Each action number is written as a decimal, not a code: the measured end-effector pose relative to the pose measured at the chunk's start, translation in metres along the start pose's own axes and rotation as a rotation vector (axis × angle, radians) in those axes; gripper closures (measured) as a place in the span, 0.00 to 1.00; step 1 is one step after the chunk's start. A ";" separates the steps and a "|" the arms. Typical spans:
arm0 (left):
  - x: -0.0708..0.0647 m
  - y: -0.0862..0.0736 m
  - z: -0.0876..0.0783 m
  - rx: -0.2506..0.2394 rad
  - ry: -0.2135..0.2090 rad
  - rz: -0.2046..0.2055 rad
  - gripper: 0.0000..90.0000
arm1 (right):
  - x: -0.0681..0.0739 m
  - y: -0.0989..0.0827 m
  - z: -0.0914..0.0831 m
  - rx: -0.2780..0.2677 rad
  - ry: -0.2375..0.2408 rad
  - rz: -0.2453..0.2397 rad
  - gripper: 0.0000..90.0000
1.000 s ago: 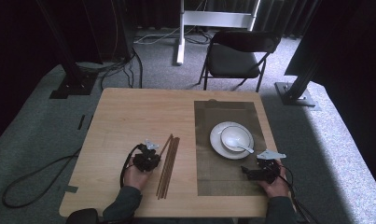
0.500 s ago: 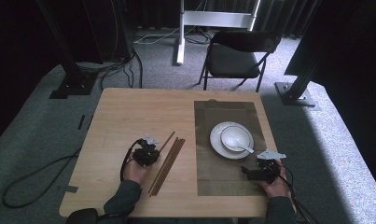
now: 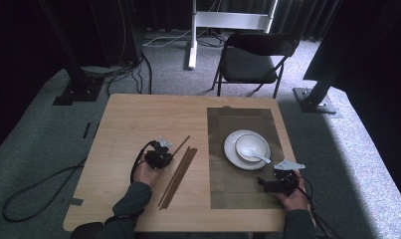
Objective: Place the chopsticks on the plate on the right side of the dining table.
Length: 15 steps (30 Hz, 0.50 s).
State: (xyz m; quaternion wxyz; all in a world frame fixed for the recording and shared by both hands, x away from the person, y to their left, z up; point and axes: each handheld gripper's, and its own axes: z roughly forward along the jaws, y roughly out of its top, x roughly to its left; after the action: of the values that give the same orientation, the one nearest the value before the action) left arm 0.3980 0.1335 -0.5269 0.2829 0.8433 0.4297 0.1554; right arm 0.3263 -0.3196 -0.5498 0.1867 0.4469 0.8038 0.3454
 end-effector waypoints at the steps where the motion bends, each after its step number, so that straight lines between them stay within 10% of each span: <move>1: 0.000 0.000 0.000 0.000 0.000 0.000 0.94 | 0.000 0.000 0.000 0.000 0.000 0.000 0.13; 15: 0.003 0.018 0.013 0.006 -0.019 0.082 0.94 | 0.000 0.000 0.000 0.000 0.000 0.000 0.13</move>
State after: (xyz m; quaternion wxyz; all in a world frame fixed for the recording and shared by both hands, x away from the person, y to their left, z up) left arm 0.4180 0.1232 -0.5260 0.2781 0.8625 0.3923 0.1575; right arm 0.3264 -0.3197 -0.5498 0.1866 0.4468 0.8039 0.3455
